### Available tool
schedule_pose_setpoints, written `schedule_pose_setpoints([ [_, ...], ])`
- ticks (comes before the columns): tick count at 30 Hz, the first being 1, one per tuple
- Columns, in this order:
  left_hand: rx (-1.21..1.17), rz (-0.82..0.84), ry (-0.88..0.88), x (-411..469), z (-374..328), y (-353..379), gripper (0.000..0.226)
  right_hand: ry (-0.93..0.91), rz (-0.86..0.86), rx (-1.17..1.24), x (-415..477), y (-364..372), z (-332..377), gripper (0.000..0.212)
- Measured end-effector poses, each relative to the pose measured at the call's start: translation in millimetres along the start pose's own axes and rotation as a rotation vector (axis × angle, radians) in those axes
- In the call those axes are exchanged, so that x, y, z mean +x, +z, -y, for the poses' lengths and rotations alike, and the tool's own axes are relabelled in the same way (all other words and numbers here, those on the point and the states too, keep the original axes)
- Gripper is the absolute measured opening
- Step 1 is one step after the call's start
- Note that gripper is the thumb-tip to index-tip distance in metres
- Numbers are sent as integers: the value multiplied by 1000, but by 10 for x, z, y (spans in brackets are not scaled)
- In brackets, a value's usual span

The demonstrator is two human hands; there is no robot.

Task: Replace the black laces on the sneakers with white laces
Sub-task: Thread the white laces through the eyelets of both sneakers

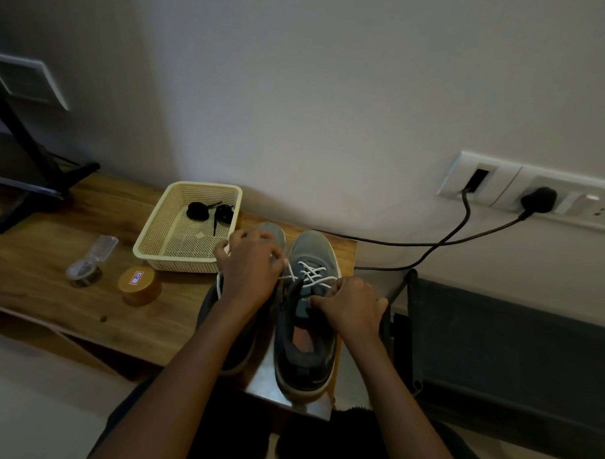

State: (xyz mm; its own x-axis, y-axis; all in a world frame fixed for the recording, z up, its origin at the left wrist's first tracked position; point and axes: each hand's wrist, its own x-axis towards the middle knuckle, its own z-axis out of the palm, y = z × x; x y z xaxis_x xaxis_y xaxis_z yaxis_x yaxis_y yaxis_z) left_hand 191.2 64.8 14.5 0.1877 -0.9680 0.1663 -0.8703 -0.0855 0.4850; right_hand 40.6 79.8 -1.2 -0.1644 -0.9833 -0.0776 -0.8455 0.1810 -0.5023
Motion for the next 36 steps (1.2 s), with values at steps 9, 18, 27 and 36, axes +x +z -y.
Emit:
schedule_pose_setpoints([
  [9,3,155,108,-3,28,-45,9,1,40,12,35,14,0,24],
  [18,102,264,64,-2,-8,50,11,10,47,10,50,21,-25,28],
  [27,-282,-116,-141,112,156,-129,12,20,58,-3,33,-17,6,28],
  [36,107,249,275,8,51,-1,13,13,65,25,44,-15,3,28],
])
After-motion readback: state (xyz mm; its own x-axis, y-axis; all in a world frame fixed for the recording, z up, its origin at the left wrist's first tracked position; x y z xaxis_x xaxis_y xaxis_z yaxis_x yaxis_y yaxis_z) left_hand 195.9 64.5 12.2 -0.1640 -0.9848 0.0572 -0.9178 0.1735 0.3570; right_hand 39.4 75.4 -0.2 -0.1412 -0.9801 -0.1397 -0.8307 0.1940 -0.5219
